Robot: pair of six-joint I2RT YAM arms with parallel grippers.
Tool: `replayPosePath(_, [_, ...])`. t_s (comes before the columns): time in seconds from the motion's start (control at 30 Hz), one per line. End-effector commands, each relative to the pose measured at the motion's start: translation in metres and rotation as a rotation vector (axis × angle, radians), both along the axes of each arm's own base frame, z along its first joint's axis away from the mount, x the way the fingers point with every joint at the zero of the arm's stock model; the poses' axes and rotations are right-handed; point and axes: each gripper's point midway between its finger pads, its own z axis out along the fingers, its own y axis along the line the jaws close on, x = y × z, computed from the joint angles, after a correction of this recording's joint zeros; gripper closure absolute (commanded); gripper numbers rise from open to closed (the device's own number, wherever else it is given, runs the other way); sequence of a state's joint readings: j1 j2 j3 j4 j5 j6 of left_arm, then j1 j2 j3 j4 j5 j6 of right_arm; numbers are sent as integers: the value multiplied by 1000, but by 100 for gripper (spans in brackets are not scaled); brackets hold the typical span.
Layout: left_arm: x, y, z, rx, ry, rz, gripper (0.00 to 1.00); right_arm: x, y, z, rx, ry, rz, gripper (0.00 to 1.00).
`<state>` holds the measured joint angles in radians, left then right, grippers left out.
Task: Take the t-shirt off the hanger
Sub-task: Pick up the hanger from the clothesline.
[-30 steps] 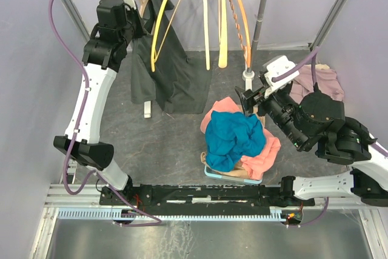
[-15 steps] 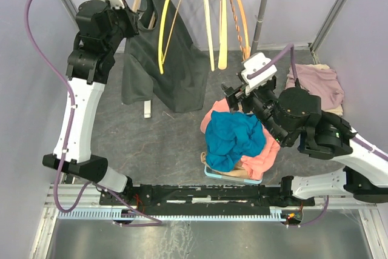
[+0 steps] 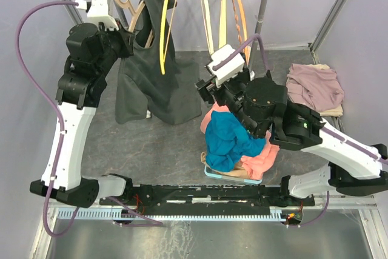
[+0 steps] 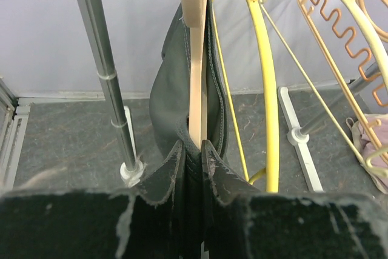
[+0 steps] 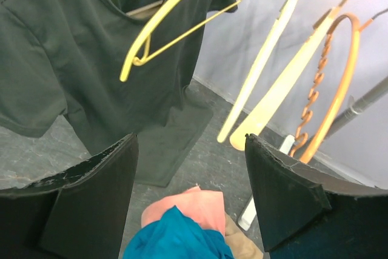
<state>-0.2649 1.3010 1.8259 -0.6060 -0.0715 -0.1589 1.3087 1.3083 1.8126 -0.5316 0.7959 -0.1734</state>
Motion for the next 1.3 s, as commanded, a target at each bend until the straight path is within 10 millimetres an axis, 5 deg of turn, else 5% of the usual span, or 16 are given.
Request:
replayPosePath(0.0, [-37,7,32,10,-119,-28,97,-2,19,26,88,-22,59,22])
replayPosePath(0.37, [-98,17,27,-2,-110,-60,97,-1,84,31,146,7,198,26])
replayPosePath(0.67, [-137,6,4,-74,-52,-159,97,25,105,31,236,47,217,28])
replayPosePath(0.93, [-153,-7,-11,-93,-20,-248,97,60,124,33,273,65,230,30])
replayPosePath(1.27, [-162,-17,-8,-75,-42,-324,97,79,141,22,293,107,235,39])
